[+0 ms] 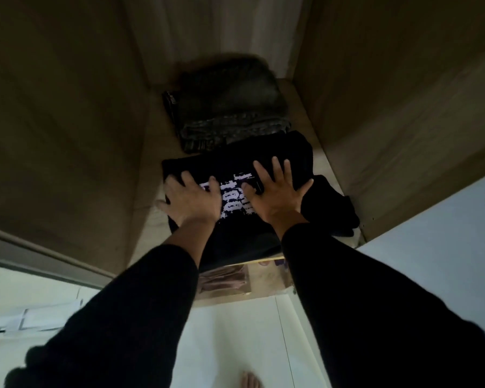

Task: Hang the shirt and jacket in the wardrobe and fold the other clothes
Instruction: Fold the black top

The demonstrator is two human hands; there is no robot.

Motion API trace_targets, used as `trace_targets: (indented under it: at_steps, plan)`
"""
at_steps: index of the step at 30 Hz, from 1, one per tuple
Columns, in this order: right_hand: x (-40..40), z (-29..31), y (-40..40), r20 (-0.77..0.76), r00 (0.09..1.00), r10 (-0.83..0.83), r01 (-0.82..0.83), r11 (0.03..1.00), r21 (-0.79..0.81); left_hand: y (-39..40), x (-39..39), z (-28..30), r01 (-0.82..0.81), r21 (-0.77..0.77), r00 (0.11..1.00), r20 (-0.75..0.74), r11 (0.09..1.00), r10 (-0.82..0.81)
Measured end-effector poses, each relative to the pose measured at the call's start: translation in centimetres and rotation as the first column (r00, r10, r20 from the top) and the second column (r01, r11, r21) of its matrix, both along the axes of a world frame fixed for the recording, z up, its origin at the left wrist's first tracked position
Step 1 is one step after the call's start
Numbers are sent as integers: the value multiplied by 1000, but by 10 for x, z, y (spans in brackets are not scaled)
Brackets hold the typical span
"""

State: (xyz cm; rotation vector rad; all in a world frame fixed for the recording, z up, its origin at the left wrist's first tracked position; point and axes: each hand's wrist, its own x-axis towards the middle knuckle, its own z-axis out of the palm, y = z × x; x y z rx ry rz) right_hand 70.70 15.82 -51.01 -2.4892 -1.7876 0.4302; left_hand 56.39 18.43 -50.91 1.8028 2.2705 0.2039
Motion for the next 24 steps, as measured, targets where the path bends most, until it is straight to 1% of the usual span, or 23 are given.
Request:
trace_targets:
  at_steps: [2, 4, 6, 8, 10, 12, 15, 18, 21, 24]
  plan:
    - [-3, -1, -6, -32, 998, -49, 48, 998, -46, -7, -1, -9, 66, -118, 997, -23, 991, -69]
    - [-10, 0, -11, -49, 994, -101, 98, 993, -73, -5, -8, -15, 166, -171, 982, -60, 971, -179]
    - [-21, 0, -15, -61, 986, -158, 153, 985, -80, 4, -16, -17, 236, -187, 964, -82, 954, -255]
    - [-28, -1, -16, -81, 976, -203, 197, 978, -72, 15, -21, -17, 276, -202, 951, -85, 940, -297]
    - [-28, -1, -15, -98, 973, -211, 204, 976, -75, 23, -21, -16, 291, -225, 946, -77, 930, -315]
    - [-24, 1, -14, -113, 977, -181, 170, 980, -99, 21, -22, -16, 292, -234, 946, -71, 927, -316]
    - [-19, 8, -23, -135, 982, -134, 122, 988, -92, 2, -27, -9, 298, -186, 950, -35, 936, -310]
    - [-25, 30, -47, -108, 991, -84, 87, 996, 26, -29, -39, 11, 273, -98, 962, 21, 957, -272]
    - [-38, 70, -77, -132, 988, -75, 88, 991, 99, -65, -48, 49, 283, -24, 958, 63, 959, -281]
    - [-52, 118, -118, -185, 979, -84, 108, 986, 125, -106, -59, 97, 280, 14, 953, 118, 960, -280]
